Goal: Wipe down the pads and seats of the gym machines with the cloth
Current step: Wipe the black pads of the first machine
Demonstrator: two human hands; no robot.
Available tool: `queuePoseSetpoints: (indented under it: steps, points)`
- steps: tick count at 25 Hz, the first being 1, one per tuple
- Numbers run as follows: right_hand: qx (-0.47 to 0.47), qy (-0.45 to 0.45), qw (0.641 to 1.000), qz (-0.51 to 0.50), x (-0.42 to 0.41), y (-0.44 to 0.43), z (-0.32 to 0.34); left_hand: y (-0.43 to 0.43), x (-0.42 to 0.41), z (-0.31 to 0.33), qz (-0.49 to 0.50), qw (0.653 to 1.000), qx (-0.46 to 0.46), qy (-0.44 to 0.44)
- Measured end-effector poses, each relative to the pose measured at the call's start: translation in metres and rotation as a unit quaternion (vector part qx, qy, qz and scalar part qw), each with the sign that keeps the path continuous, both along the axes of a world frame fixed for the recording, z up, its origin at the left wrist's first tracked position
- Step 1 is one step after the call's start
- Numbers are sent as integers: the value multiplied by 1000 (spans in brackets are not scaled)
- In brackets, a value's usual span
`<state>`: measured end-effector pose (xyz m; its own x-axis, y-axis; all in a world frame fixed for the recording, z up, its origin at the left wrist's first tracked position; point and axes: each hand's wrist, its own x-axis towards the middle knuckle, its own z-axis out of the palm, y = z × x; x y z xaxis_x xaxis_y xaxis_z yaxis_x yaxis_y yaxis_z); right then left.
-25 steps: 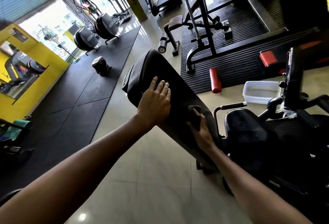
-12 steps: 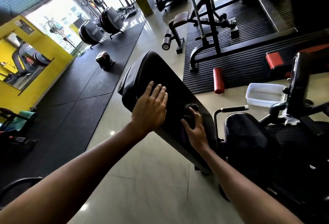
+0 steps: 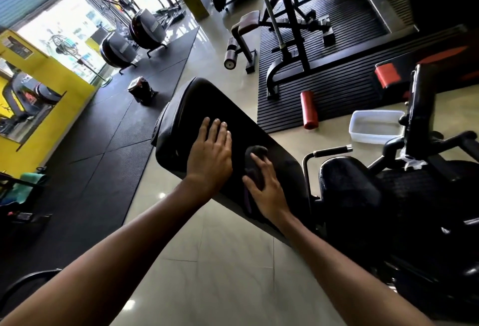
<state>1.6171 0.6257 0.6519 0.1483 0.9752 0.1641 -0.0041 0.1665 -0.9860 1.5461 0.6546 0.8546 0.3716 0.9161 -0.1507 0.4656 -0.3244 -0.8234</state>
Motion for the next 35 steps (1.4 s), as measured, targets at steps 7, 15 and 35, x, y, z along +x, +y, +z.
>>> queuePoseSetpoints:
  steps: [7, 15, 35]
  points:
    - [-173, 29, 983, -43, 20, 104, 2, 28, 11, -21, 52, 994, -4, 98]
    - [-82, 21, 996, -12, 17, 34, -39, 52, 26, -40, 59, 989, -35, 130]
    - [-59, 56, 996, 17, 25, 147, -21, 70, 29, -65, 62, 991, -31, 112]
